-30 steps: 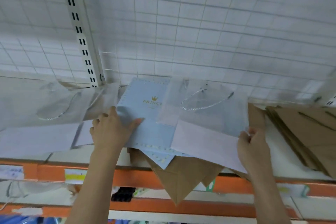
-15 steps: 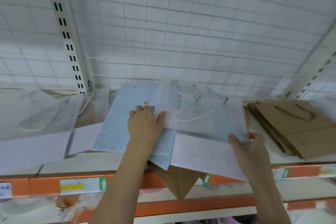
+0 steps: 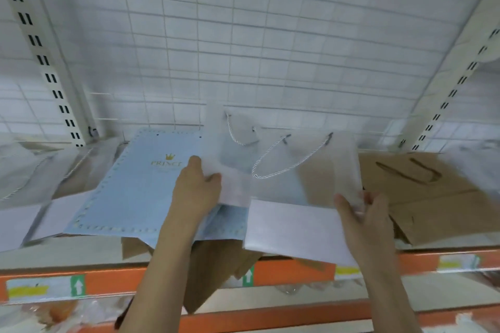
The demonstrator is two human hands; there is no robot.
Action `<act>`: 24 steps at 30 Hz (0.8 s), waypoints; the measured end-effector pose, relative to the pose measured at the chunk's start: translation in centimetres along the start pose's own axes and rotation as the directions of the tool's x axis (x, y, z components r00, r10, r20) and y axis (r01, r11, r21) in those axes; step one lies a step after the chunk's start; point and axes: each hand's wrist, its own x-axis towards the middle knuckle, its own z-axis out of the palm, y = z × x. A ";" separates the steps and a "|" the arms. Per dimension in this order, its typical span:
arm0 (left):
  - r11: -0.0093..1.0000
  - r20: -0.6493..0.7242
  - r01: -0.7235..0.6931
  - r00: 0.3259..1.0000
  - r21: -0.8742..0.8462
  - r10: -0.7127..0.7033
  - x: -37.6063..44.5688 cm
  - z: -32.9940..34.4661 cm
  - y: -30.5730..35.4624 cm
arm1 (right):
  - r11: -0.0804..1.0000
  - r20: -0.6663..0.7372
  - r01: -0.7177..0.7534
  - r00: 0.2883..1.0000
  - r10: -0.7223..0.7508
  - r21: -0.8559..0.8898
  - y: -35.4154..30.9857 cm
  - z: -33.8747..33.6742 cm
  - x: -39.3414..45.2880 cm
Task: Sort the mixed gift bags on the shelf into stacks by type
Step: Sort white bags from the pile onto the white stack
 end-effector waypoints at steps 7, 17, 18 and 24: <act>0.947 -0.284 -0.198 0.951 -0.253 0.123 -7.3 7.0 7.8 | 0.992 -0.039 0.114 0.993 -0.112 0.054 5.8 -9.7 6.9; 0.935 -0.377 -0.267 0.911 -0.233 0.166 -11.6 17.4 13.1 | 0.991 -0.047 0.087 0.995 -0.082 0.100 13.3 -18.9 14.7; 0.933 -0.358 -0.252 0.922 -0.258 0.150 -11.7 17.9 13.1 | 0.992 -0.040 0.087 0.996 -0.084 0.091 13.7 -19.4 14.9; 0.894 -0.246 -0.264 0.952 -0.362 0.181 -11.2 20.6 13.8 | 0.993 -0.009 0.074 0.997 -0.074 0.095 15.3 -20.9 15.3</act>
